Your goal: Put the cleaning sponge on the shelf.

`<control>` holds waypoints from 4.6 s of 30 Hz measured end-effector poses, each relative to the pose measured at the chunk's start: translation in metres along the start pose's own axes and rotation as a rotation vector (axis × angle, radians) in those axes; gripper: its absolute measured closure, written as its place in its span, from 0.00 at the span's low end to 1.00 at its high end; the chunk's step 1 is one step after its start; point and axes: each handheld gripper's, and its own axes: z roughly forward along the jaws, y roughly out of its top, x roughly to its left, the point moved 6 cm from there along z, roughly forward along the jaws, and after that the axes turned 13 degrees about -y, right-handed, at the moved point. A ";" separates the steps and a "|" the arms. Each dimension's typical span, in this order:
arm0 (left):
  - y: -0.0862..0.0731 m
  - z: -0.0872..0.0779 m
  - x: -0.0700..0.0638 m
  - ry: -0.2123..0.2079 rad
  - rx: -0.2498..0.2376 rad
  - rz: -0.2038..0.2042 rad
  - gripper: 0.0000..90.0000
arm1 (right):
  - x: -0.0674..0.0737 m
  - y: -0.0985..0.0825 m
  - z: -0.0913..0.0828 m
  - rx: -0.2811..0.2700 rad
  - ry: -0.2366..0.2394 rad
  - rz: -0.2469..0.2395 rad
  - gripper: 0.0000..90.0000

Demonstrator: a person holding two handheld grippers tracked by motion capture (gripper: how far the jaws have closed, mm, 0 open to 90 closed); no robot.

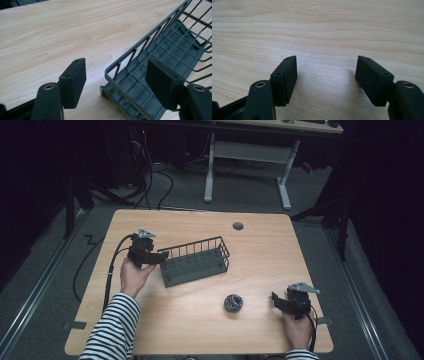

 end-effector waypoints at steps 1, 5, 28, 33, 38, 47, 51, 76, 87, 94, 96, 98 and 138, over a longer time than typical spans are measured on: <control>0.000 0.001 0.000 -0.004 0.002 0.000 0.39 | 0.000 0.000 0.000 0.000 0.000 0.000 0.38; -0.001 0.005 0.001 -0.016 0.010 0.004 0.46 | 0.000 0.000 0.000 0.001 0.000 0.002 0.38; -0.011 0.002 -0.003 -0.005 0.052 0.005 0.71 | 0.000 0.000 0.000 0.002 -0.001 0.002 0.38; -0.016 -0.003 -0.005 0.000 0.039 -0.004 0.71 | 0.000 0.000 0.000 0.002 -0.001 0.001 0.38; -0.023 -0.009 -0.009 0.002 0.025 -0.008 0.71 | 0.000 0.000 0.000 0.002 0.000 0.001 0.38; -0.037 -0.021 -0.019 0.014 0.027 -0.015 0.70 | 0.000 0.000 0.000 0.002 -0.001 0.001 0.38; -0.042 -0.026 -0.023 0.011 0.016 -0.020 0.70 | 0.000 0.000 0.000 0.000 0.000 0.001 0.38; -0.036 -0.061 -0.031 -0.023 -0.111 -0.030 0.38 | 0.000 0.000 0.000 0.001 -0.001 0.001 0.38; -0.048 -0.094 -0.018 -0.001 -0.173 -0.048 0.37 | 0.001 0.000 0.000 0.000 -0.002 0.001 0.38; -0.063 -0.109 -0.006 0.020 -0.205 -0.086 0.37 | 0.001 0.000 0.000 0.000 -0.002 0.000 0.38; -0.068 -0.111 -0.003 0.031 -0.203 -0.091 0.37 | 0.001 0.000 0.000 0.001 -0.002 0.000 0.38; -0.070 -0.111 -0.002 0.037 -0.201 -0.093 0.37 | 0.001 0.000 0.000 0.000 -0.002 0.000 0.38; -0.155 -0.064 0.016 0.095 -0.074 -0.169 0.34 | 0.001 0.000 0.000 0.003 -0.005 0.001 0.38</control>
